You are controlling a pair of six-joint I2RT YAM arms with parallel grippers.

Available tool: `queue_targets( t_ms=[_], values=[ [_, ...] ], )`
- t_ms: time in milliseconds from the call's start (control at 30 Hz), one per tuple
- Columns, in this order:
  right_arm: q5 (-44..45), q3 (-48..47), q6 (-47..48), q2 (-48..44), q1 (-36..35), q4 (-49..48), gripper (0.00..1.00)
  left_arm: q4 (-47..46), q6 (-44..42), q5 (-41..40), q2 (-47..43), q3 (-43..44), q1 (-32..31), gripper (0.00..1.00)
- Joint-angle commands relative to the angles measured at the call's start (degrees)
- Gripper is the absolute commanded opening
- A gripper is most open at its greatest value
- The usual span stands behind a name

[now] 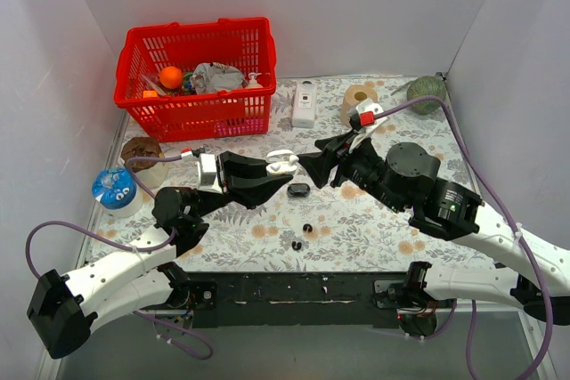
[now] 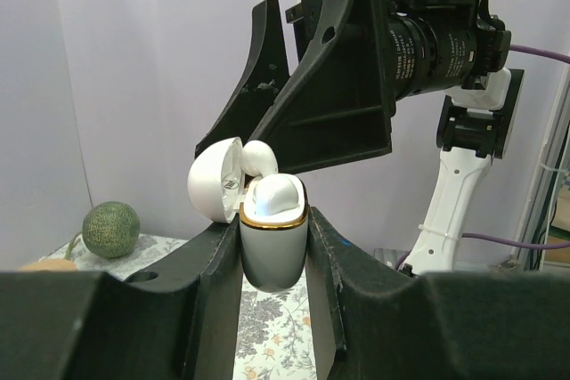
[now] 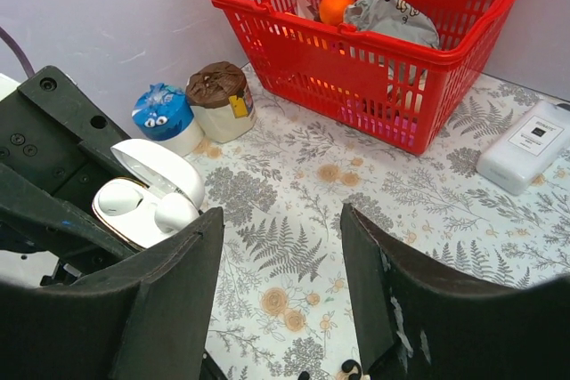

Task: Insert the wireless bluetooth earbuds into the charging case
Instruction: Adjust the earbud with the charging case.

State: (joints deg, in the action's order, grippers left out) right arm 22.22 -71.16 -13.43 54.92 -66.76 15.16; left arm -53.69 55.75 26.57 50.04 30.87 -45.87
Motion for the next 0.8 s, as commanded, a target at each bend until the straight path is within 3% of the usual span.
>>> queue_targets(
  t_ms=[0, 767],
  values=[
    [-1.9, -1.9, -0.8, -0.1, 0.0, -1.8, 0.63, -0.8, 0.0, 0.2, -0.8, 1.1, 0.0, 0.00],
    [-4.6, -1.1, -0.5, -1.6, 0.0, -3.3, 0.62, 3.2, -1.8, -5.1, 2.2, 3.4, 0.0, 0.00]
  ],
)
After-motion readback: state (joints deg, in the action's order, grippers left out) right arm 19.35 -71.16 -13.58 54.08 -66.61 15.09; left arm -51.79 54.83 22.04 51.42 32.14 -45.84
